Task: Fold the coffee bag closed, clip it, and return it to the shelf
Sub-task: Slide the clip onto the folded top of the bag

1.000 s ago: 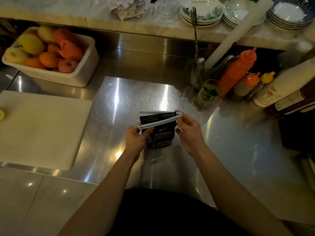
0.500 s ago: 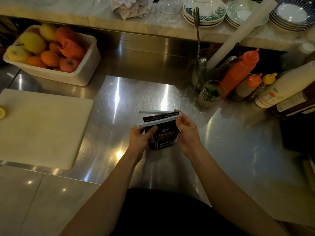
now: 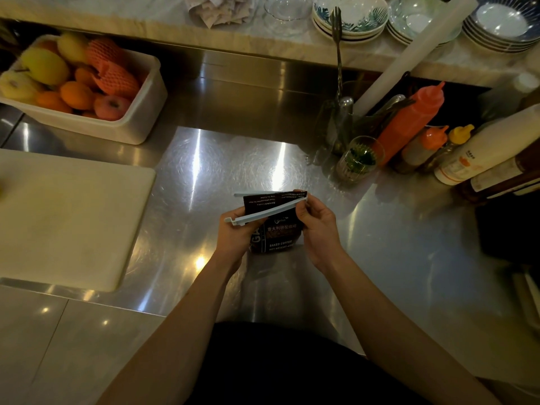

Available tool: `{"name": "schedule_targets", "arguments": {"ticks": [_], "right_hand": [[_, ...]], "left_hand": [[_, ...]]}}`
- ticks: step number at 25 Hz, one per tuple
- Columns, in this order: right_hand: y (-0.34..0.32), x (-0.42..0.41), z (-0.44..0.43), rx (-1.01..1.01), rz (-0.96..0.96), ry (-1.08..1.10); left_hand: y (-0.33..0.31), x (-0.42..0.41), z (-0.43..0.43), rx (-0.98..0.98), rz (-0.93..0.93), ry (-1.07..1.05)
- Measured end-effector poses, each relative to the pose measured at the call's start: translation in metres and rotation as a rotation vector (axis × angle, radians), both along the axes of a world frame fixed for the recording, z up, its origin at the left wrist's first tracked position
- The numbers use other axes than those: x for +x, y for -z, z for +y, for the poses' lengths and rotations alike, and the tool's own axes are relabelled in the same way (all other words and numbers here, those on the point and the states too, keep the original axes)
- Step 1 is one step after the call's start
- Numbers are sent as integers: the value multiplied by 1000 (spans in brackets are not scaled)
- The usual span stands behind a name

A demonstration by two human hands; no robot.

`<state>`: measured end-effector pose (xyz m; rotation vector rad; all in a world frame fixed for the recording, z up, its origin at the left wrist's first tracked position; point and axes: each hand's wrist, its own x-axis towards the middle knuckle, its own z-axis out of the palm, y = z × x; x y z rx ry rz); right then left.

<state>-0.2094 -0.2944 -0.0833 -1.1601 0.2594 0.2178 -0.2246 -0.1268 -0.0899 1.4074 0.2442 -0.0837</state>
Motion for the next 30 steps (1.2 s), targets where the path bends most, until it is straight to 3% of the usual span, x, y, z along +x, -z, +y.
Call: {"name": "schedule_targets", "arguments": {"ticks": [14,22,30], "right_hand": [[-10,14,-23,-521,-158,-207],[-4,6,-11,-433,-174,-64],[-3,-9,-6,-450,-184,71]], "left_hand": [[-1,4,-1,5,52,-9],[3,1,-2,-34,90,-60],[0,1,25,110,44,25]]}}
